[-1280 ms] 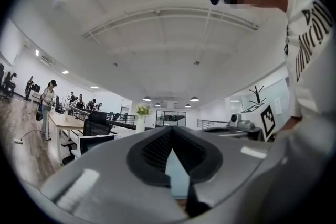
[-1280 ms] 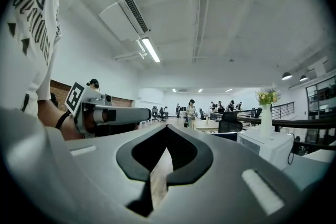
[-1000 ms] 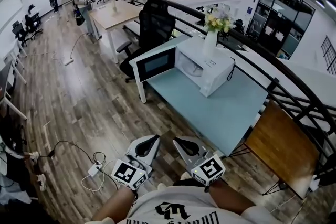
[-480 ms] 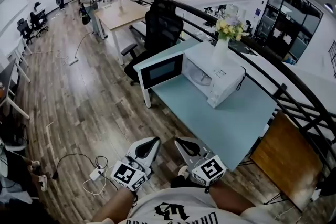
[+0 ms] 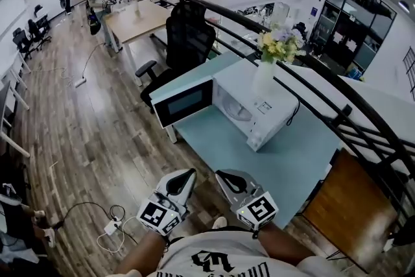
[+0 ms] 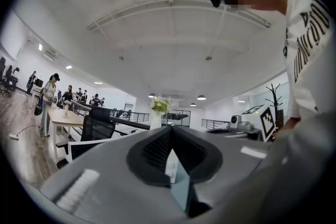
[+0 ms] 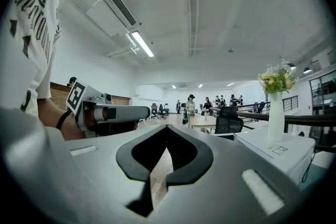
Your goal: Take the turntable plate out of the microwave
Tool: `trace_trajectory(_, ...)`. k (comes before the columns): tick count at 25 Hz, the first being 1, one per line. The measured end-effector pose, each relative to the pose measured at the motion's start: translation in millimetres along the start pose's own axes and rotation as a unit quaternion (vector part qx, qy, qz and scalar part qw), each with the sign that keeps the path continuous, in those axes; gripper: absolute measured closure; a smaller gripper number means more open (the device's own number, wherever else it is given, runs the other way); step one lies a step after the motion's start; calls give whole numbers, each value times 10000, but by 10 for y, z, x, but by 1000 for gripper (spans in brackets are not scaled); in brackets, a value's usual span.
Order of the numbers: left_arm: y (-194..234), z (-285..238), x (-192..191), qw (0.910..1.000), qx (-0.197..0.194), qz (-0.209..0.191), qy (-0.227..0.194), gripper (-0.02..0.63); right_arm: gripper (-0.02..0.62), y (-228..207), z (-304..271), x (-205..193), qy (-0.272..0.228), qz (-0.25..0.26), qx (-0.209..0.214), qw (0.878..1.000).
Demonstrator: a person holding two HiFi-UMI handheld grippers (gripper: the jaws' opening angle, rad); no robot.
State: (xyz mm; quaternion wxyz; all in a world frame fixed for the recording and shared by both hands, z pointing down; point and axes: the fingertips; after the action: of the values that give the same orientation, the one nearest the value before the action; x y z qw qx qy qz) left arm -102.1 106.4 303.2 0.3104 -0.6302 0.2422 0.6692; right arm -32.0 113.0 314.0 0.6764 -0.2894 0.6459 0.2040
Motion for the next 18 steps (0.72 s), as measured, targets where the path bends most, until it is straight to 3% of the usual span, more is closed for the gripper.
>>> trace_trajectory(11, 227, -840, -74, 9997, -257, 44, 16, 557, 594, -717, -170, 67, 80, -69, -197, 9998)
trace_trajectory(18, 986, -1302, -187, 9974, -718, 96, 31, 557, 594, -1162, -840, 70, 53, -138, -670, 9976)
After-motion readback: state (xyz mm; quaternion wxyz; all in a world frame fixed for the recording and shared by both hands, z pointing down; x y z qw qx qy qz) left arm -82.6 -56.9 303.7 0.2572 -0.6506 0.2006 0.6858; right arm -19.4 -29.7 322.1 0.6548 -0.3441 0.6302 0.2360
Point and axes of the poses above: the fingertips, and each gripper's own axes: z backward along the fingers, y to its left, x out of its top, and after that the axes turned 8 degrees about -z, right-handed
